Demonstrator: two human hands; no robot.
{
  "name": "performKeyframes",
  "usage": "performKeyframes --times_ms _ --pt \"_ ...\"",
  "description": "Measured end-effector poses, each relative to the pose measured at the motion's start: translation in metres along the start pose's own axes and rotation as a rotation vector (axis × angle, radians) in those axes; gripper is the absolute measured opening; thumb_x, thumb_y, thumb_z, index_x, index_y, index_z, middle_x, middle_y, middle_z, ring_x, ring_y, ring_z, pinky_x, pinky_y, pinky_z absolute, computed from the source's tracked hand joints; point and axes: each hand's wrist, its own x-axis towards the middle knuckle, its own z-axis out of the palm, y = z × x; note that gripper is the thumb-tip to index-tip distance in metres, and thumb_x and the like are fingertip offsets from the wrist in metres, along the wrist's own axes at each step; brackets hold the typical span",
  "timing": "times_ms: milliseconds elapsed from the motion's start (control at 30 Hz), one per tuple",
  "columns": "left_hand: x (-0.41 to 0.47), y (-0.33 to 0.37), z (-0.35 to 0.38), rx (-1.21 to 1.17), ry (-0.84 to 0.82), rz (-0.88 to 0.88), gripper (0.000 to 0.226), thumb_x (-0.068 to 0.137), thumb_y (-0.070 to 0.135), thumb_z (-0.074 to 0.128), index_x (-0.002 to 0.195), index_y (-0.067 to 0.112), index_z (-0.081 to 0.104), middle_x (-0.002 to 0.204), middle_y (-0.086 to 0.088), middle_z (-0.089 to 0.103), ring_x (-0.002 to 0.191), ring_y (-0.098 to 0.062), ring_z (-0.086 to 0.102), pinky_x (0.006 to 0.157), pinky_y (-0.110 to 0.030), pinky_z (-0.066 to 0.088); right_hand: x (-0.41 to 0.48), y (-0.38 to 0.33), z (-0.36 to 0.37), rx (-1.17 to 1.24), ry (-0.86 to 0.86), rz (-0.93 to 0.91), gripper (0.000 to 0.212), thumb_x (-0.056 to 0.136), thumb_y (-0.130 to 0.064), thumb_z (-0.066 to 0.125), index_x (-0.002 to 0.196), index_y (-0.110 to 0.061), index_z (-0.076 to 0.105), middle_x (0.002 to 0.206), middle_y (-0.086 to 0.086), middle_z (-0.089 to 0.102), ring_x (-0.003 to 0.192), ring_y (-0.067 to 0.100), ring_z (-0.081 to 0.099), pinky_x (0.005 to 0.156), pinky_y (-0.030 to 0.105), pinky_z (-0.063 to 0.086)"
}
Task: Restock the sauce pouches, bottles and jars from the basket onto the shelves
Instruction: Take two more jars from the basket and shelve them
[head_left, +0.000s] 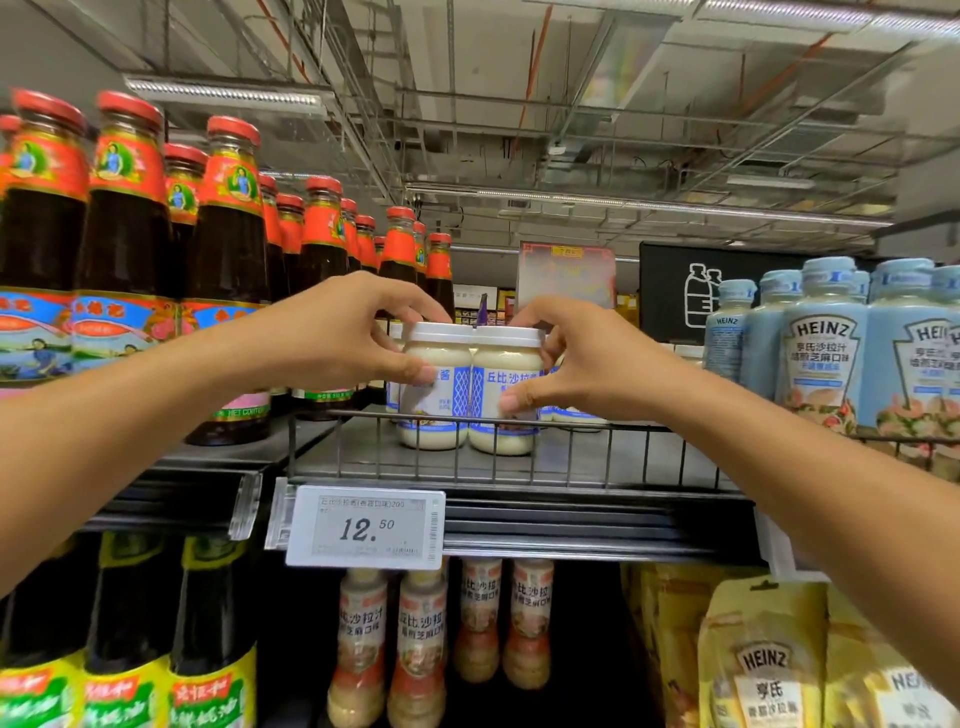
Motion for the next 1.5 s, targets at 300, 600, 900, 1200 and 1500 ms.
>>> performKeyframes --times_ms 300,600,900,1200,1500 --pt "0.003 -0.022 -0.007 -0.051 0.019 -0.048 0.038 0.072 0.035 0.087 0.099 0.053 0.067 0.087 0.026 0.069 0.051 0.006 0.060 0.039 -0.005 0.033 0.023 -0.005 0.002 0.061 -0.152 -0.010 0.049 0.066 -0.032 0.093 0.097 -0.035 0.055 0.086 0.011 0.072 0.056 0.010 0.064 0.051 0.029 0.056" --pt "0.002 -0.032 -0.010 -0.107 0.021 -0.083 0.043 0.067 0.038 0.089 0.100 0.057 0.067 0.112 0.018 0.065 0.074 -0.004 0.072 0.059 -0.024 0.053 0.045 -0.007 0.017 -0.122 -0.147 -0.014 0.057 0.069 -0.045 0.088 0.106 -0.031 0.048 0.083 -0.012 0.057 0.068 0.004 0.055 0.052 0.021 0.039" --pt "0.003 -0.036 -0.006 -0.138 0.065 -0.119 0.043 0.067 0.035 0.089 0.100 0.054 0.069 0.108 0.017 0.067 0.072 -0.002 0.071 0.063 -0.022 0.049 0.042 -0.007 0.021 -0.120 -0.126 0.004 0.057 0.073 -0.046 0.085 0.113 -0.028 0.050 0.083 -0.010 0.058 0.071 0.007 0.056 0.056 0.026 0.040" --pt "0.001 -0.041 0.000 -0.221 0.080 -0.129 0.042 0.070 0.028 0.087 0.101 0.051 0.070 0.113 0.017 0.067 0.084 -0.012 0.074 0.082 -0.039 0.059 0.038 -0.011 0.025 -0.095 -0.117 0.041 0.060 0.074 -0.045 0.085 0.118 -0.024 0.051 0.083 -0.004 0.059 0.073 0.015 0.058 0.062 0.030 0.044" --pt "-0.009 -0.032 0.003 -0.265 0.114 -0.142 0.039 0.076 0.023 0.085 0.106 0.043 0.070 0.102 0.012 0.070 0.077 -0.010 0.071 0.070 -0.032 0.057 0.037 -0.014 0.024 -0.095 -0.127 0.062 0.066 0.073 -0.046 0.085 0.126 -0.027 0.050 0.089 -0.001 0.065 0.074 0.019 0.068 0.060 0.033 0.058"
